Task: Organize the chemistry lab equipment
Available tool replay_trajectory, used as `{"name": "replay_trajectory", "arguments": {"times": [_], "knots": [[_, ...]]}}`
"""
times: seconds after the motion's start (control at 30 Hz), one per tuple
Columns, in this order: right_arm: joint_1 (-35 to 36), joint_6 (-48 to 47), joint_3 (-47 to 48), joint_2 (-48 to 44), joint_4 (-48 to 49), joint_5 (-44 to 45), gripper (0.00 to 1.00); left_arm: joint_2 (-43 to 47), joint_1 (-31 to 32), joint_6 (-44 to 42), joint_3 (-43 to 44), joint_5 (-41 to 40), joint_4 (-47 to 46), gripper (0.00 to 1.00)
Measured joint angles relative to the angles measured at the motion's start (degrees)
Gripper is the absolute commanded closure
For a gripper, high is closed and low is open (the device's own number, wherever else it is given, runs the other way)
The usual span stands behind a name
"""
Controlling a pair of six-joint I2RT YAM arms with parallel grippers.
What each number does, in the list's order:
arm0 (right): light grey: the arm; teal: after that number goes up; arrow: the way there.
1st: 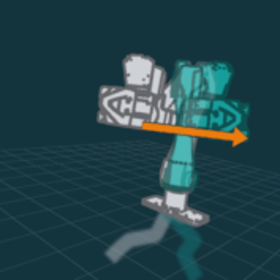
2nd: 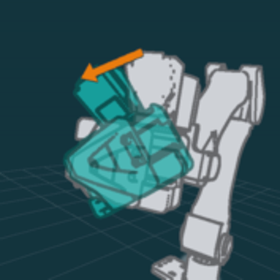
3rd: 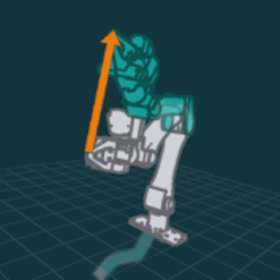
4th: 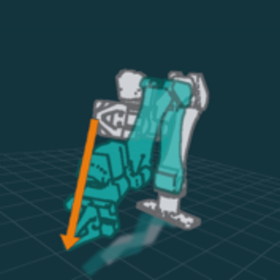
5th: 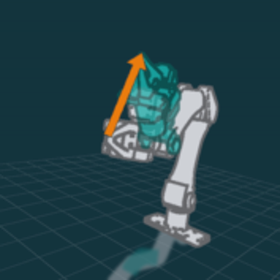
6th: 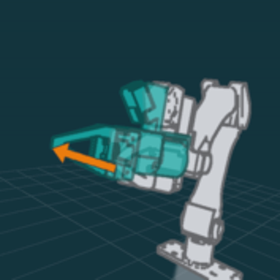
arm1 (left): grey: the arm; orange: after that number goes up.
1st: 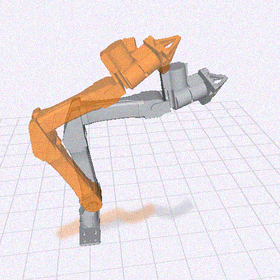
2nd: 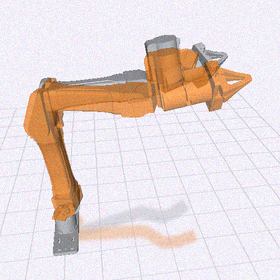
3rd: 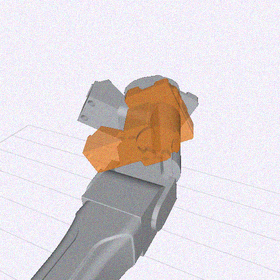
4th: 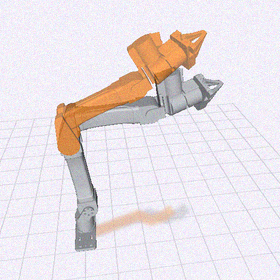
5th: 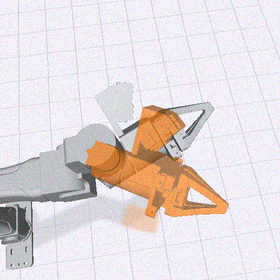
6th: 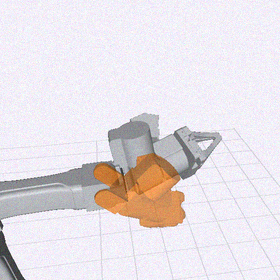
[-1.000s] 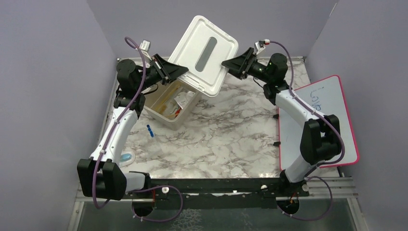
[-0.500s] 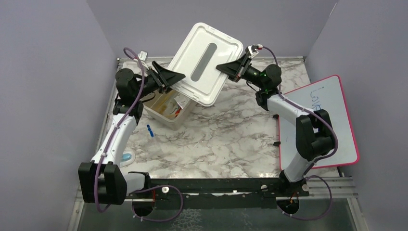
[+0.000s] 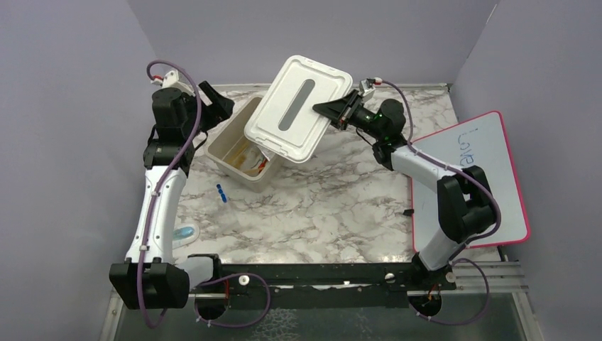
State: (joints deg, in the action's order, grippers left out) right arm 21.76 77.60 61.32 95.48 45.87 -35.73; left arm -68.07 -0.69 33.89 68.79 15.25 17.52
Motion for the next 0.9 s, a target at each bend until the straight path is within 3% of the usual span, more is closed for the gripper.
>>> {"name": "replay_trajectory", "arguments": {"times": [0.17,0.4,0.6,0.9], "knots": [[5.57,0.52,0.94,2.32,-1.7,3.85,0.91,2.29,0.0,-8.85,3.15,-9.51,4.26,0.18],[13.27,4.07,6.34,10.58,-1.99,9.64,0.9,1.88,0.0,-15.15,2.62,-16.02,7.85,0.18],[17.31,6.62,11.58,16.85,-5.01,14.43,0.89,0.0,0.0,-17.22,2.62,-17.44,8.35,0.18],[18.43,5.51,12.66,18.12,-8.7,20.2,0.87,-4.22,-0.17,-17.31,1.25,-17.42,8.31,0.18]]}}
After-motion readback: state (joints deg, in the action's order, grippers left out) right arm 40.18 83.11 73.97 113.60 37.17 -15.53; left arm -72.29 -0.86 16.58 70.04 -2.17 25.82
